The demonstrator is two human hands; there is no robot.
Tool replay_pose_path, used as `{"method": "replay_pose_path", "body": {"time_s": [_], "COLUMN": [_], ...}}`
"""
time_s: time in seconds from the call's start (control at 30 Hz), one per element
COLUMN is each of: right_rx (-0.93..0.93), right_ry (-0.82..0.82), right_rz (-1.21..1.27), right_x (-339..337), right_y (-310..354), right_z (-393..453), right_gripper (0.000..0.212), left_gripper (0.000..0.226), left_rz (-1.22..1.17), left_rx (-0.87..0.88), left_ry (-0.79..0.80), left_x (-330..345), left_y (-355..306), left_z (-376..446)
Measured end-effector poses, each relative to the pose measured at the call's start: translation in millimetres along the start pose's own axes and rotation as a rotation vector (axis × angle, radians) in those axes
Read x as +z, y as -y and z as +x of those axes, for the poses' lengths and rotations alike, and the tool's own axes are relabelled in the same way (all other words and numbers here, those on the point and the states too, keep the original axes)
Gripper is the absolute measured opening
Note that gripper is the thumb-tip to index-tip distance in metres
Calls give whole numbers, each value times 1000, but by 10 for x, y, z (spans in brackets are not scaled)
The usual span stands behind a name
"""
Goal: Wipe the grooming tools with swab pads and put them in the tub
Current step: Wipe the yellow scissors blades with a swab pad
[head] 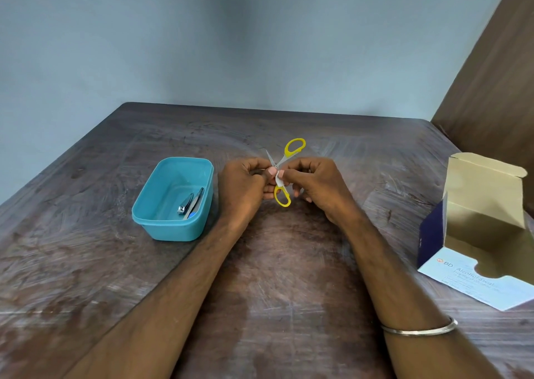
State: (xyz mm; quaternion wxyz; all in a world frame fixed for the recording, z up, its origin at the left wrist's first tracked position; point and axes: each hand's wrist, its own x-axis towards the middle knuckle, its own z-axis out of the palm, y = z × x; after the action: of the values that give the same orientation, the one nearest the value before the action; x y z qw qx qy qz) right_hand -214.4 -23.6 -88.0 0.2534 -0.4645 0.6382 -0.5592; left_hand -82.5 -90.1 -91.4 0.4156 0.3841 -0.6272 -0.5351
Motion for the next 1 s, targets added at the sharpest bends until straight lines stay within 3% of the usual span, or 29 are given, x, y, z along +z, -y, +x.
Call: {"method": "replay_pose_path", "body": {"time_s": [0.57, 0.8, 1.0], "right_rx": [12, -5, -20], "right_ry": [143, 109, 55], "right_rz": [-151, -112, -75], "right_x": [-21, -5, 32], "right_y": [-42, -36, -45], "right_z": [22, 7, 18], "right_gripper": [11, 13, 15], "left_gripper": [28, 19, 24], "left_rz": [7, 2, 2], "left_rx": [-53, -59, -53], "left_ry": [-138, -144, -90], "left_x": [-55, -55, 12], "left_y": [-22, -41, -20], "left_z": [38, 28, -20]}}
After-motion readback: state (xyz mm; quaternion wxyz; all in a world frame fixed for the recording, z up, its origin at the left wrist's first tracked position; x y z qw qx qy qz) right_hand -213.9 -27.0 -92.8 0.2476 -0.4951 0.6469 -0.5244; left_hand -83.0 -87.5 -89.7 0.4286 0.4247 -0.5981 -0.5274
